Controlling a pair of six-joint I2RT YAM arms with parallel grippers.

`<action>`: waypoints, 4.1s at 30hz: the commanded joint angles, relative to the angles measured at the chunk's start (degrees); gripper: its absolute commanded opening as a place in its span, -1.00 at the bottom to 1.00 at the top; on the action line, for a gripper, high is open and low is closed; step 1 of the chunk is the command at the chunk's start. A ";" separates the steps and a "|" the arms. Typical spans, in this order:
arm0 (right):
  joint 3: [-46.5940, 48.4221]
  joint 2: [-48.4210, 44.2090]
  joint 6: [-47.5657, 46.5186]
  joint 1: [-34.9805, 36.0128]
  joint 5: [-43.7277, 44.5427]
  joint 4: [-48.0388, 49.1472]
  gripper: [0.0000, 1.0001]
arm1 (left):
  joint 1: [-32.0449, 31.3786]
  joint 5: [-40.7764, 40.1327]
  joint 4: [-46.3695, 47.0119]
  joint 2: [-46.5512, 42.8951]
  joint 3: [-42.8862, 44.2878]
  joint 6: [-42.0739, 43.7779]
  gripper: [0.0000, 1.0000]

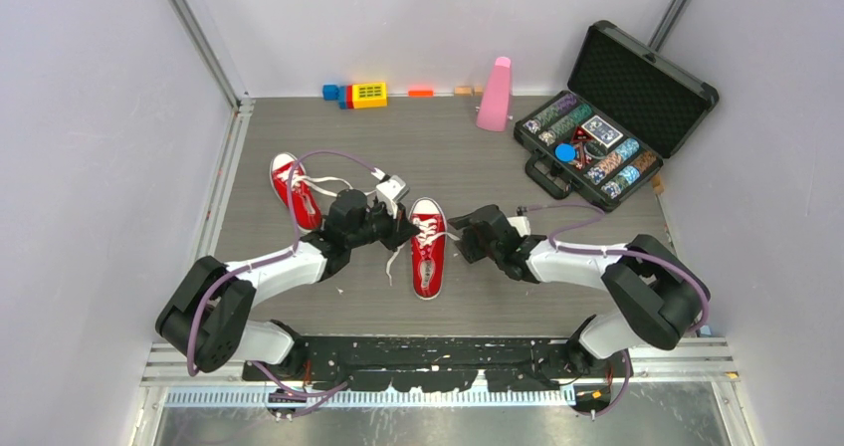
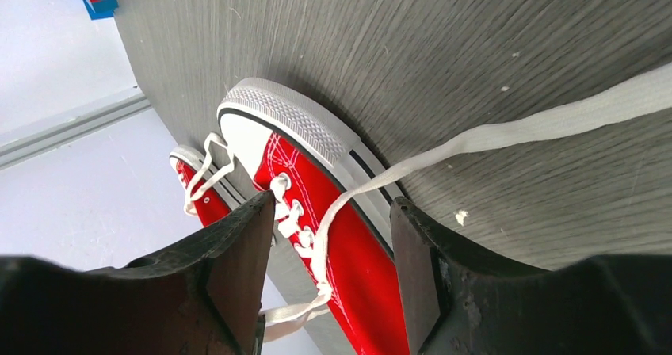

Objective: Tie the shoes
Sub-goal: Wrap the shoelace around the shoelace.

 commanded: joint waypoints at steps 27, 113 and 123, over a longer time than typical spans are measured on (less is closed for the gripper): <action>5.20 -2.00 -17.55 0.09 12.83 -4.44 -1.00 | -0.93 -8.40 -9.19 -4.77 1.12 1.39 -1.00; 2.48 8.56 -33.16 -17.82 -36.00 33.89 -1.00 | -0.96 -3.87 -8.34 -3.23 1.76 10.27 -1.00; -2.71 -5.51 -39.27 -17.82 -28.31 14.28 -1.00 | -1.01 -4.74 -10.38 -5.77 1.29 6.86 -1.00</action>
